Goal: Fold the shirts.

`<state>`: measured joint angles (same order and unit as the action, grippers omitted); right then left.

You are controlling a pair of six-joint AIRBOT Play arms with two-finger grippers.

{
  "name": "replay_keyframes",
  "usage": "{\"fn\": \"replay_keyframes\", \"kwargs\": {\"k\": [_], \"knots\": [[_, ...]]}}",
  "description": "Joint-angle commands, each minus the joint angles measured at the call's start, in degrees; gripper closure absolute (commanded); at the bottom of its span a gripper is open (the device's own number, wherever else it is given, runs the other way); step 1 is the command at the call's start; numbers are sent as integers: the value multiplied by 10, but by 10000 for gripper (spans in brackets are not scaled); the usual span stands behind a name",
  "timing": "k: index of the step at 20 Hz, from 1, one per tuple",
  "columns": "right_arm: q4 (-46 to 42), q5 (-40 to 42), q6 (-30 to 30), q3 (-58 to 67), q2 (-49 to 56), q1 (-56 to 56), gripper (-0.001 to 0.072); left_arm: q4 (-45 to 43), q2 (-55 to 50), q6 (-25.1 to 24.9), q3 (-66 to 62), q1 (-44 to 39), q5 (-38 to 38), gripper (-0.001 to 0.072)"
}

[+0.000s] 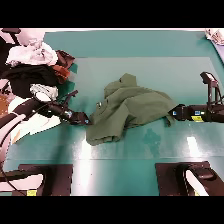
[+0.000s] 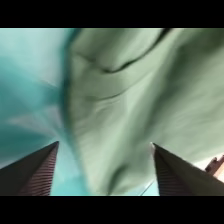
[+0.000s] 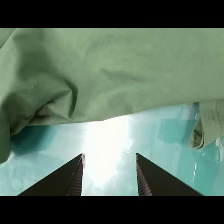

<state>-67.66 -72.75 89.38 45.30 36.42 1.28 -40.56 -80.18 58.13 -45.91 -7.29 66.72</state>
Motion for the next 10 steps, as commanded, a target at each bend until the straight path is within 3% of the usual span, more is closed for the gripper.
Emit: {"fn": "replay_keyframes", "kwargs": {"k": [1, 4, 5, 10], "knots": [[0, -17, 2, 0, -4, 0, 332, -6, -36, -14, 1, -37, -32, 228], [-40, -32, 3, 0, -4, 0, 332, 21, -33, -14, -11, -40, -32, 618], [-70, -41, 7, 0, -4, 0, 332, 23, -26, -12, -22, -40, -17, 682], [-148, -63, 7, -11, 25, 17, 332, 20, 61, 49, -77, -40, 6, 683]]}}
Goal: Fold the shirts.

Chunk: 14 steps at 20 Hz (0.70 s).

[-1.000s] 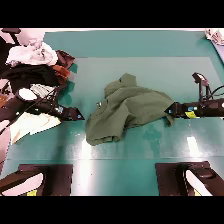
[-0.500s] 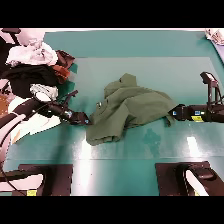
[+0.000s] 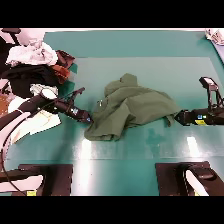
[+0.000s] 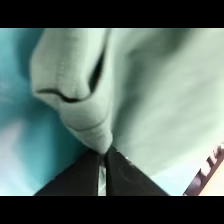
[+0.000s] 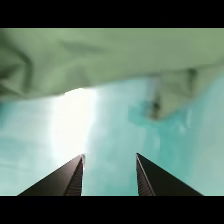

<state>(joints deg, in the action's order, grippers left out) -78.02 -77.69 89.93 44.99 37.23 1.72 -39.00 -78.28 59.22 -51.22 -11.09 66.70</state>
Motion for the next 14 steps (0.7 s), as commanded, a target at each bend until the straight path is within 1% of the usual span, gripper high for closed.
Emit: {"fn": "replay_keyframes", "kwargs": {"k": [1, 3, 4, 6, 7, 11, 14], "knots": [[-44, -7, 0, -22, 27, 28, 332, 4, 69, 57, -26, -2, -8, 683], [-29, 21, -7, -60, 47, 67, 333, 4, 115, 99, -26, -2, -52, 683], [-6, 35, -18, -78, 56, 85, 333, 5, 132, 120, -26, -2, -75, 683], [56, 74, -49, -115, 70, 115, 333, 8, 147, 139, -26, -2, -92, 683], [67, 95, -54, -129, 75, 120, 333, 11, 148, 144, -26, -2, -93, 683], [64, 183, -54, -157, 94, 115, 333, 41, 148, 144, -26, -2, -97, 683], [58, 214, -54, -164, 119, 77, 333, 56, 148, 144, -26, -2, -112, 683]]}}
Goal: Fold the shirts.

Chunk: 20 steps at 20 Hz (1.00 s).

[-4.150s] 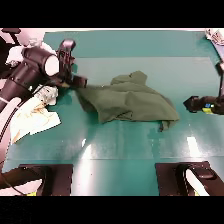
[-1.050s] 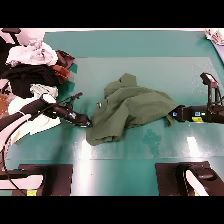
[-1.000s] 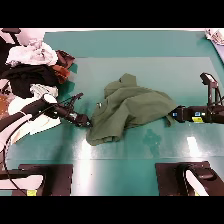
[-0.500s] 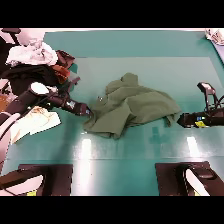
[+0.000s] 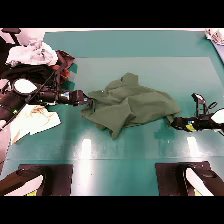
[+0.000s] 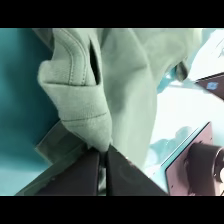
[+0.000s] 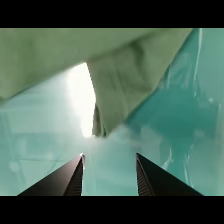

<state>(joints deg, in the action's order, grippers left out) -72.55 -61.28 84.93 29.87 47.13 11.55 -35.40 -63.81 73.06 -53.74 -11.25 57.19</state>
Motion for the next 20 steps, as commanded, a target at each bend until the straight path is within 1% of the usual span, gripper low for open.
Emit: {"fn": "replay_keyframes", "kwargs": {"k": [1, 5, 6, 8, 9, 10, 11, 14, 16, 18, 20], "knots": [[4, 64, -3, -12, 33, -36, 333, 32, 3, 5, -1, 0, -23, 683], [4, 136, 12, -11, 68, -80, 344, 62, 4, 4, -1, 0, -41, 683], [3, 147, 12, -11, 74, -79, 401, 64, 4, 4, -2, 0, -40, 683], [-27, 152, 24, -10, 83, -70, 432, 64, 4, 5, -13, 0, -38, 683], [-33, 148, 25, -10, 85, -63, 514, 64, 4, 5, -21, 0, -38, 683], [-41, 145, 25, -10, 85, -53, 572, 64, 4, 5, -32, 0, -39, 683], [-41, 143, 24, -10, 82, -44, 686, 68, 4, 6, -43, 0, -42, 683], [-41, 139, 24, -7, 43, -14, 689, 76, 4, 23, -91, 0, -57, 683], [-41, 108, -2, 14, 6, 8, 689, 76, 4, 37, -140, 0, -87, 683], [-41, 75, -44, 50, -21, 37, 690, 75, 4, 49, -195, 0, -129, 683], [-40, 54, -63, 91, -25, 57, 691, 66, 4, 49, -235, 0, -177, 684]]}}
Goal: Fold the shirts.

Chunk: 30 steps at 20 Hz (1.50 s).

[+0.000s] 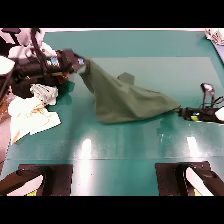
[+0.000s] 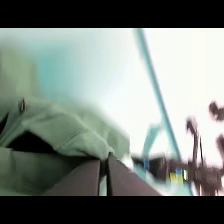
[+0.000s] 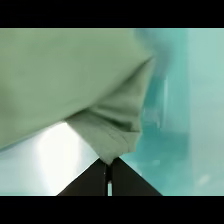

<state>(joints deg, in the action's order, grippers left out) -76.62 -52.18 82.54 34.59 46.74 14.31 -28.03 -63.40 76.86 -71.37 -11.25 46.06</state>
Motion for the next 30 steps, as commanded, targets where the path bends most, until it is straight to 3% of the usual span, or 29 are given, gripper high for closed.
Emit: {"fn": "replay_keyframes", "kwargs": {"k": [1, 4, 8, 9, 11, 12, 14, 17, 23, 26, 30], "knots": [[1, -54, -57, 66, -11, 34, 691, -22, 0, 16, -68, 0, -81, 684], [0, -156, -126, 143, 66, 35, 691, -128, -3, 90, -70, 0, -67, 684], [-49, -214, -140, 232, 179, 34, 691, -317, -7, 187, -68, 0, 5, 684], [-83, -239, -130, 256, 204, 34, 692, -364, -6, 217, -68, 0, 6, 684], [-170, -264, -52, 289, 233, 34, 692, -444, -6, 275, -68, 0, 1, 683], [-194, -254, -13, 294, 235, 34, 691, -480, -6, 309, -68, 0, -3, 684], [-193, -218, 3, 293, 229, 32, 691, -515, -6, 349, -68, 0, -6, 684], [-191, -129, 15, 292, 209, 7, 692, -526, -6, 357, -68, 0, -7, 684], [-194, 172, 34, 292, 128, -88, 691, -490, -6, 356, -68, 0, -24, 683], [-195, 195, 33, 293, 117, -110, 690, -494, -6, 353, -68, 0, -10, 683], [-194, 140, 14, 307, 121, -111, 690, -502, -6, 352, -68, 0, 12, 683]]}}
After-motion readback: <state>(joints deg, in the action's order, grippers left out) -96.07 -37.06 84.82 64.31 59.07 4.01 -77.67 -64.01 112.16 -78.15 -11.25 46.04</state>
